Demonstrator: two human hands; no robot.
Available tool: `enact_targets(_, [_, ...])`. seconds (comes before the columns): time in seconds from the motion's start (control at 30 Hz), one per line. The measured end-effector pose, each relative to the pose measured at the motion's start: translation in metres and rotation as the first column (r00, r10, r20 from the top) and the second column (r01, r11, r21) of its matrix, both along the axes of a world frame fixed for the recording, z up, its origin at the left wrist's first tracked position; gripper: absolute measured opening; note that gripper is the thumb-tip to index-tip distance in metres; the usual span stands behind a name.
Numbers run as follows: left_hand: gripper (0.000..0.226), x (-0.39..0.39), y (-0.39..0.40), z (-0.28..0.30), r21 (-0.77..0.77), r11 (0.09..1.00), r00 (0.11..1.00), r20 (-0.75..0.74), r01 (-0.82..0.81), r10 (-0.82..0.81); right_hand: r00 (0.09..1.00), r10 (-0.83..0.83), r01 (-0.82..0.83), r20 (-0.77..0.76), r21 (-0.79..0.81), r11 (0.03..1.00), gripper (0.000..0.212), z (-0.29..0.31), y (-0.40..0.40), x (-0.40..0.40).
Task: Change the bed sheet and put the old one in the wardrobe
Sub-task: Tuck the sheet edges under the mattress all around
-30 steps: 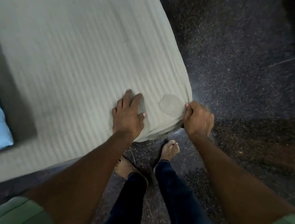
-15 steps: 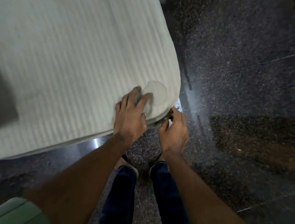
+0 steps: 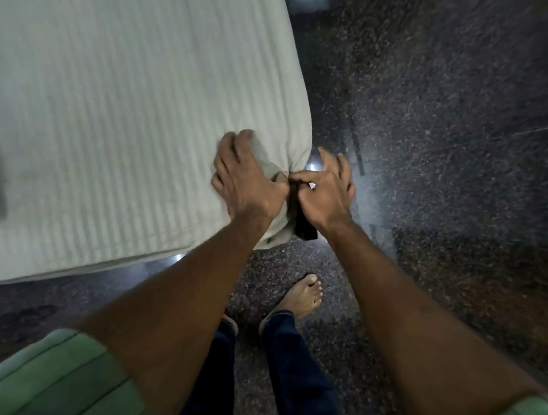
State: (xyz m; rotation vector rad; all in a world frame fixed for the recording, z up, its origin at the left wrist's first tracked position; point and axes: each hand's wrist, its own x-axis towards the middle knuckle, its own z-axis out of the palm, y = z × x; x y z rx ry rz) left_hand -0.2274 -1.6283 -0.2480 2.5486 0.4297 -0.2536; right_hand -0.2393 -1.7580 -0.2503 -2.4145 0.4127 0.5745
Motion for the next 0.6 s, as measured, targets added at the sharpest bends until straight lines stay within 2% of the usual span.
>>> enact_targets(0.07, [0.093, 0.007, -0.006, -0.005, 0.025, 0.998, 0.998, 0.013, -0.061, 0.061, 0.976, 0.217, -0.216, -0.012, -0.135, 0.967, 0.029, -0.002, -0.001, 0.007])
enact_targets(0.1, [0.093, 0.009, -0.009, -0.006, 0.043, 0.996, 0.997, 0.010, -0.081, 0.080, 0.942, 0.333, -0.331, -0.030, -0.219, 0.918, 0.030, -0.001, 0.000, 0.008])
enact_targets(0.17, [0.091, 0.008, -0.013, -0.008, 0.076, 0.991, 0.994, -0.007, -0.110, 0.111, 0.892, 0.444, -0.448, -0.080, -0.286, 0.847, 0.042, -0.004, 0.006, 0.001])
enact_targets(0.23, [0.087, 0.008, -0.017, -0.007, 0.091, 0.987, 0.991, -0.021, -0.132, 0.135, 0.897, 0.395, -0.429, -0.198, -0.174, 0.886, 0.056, -0.015, 0.005, -0.001])
enact_targets(0.3, [0.084, 0.010, -0.022, -0.002, 0.084, 0.985, 0.987, -0.041, -0.152, 0.156, 0.928, 0.273, -0.276, -0.255, 0.025, 0.961, 0.052, -0.015, -0.010, 0.010])
enact_targets(0.37, [0.085, 0.020, -0.024, 0.005, 0.103, 0.981, 0.984, -0.057, -0.164, 0.170, 0.979, 0.203, -0.200, -0.027, 0.085, 0.976, 0.035, -0.011, -0.024, 0.024])
enact_targets(0.43, [0.091, 0.031, -0.020, 0.006, 0.188, 0.977, 0.993, -0.032, -0.104, 0.112, 0.945, 0.185, -0.183, 0.270, -0.033, 0.983, 0.018, -0.003, -0.036, 0.043])
enact_targets(0.47, [0.097, 0.036, -0.016, 0.004, 0.249, 0.968, 0.999, -0.016, -0.036, 0.042, 0.908, 0.213, -0.199, 0.361, -0.077, 0.977, 0.025, 0.000, -0.038, 0.055])
enact_targets(0.5, [0.104, 0.042, -0.013, 0.001, 0.295, 0.955, 1.000, -0.015, 0.027, -0.024, 0.870, 0.279, -0.252, 0.406, -0.121, 0.960, 0.045, 0.007, -0.038, 0.069])
enact_targets(0.6, [0.117, 0.054, -0.008, -0.009, 0.303, 0.947, 0.993, -0.087, 0.106, -0.083, 0.809, 0.492, -0.444, 0.322, -0.214, 0.870, 0.100, 0.007, -0.035, 0.113])
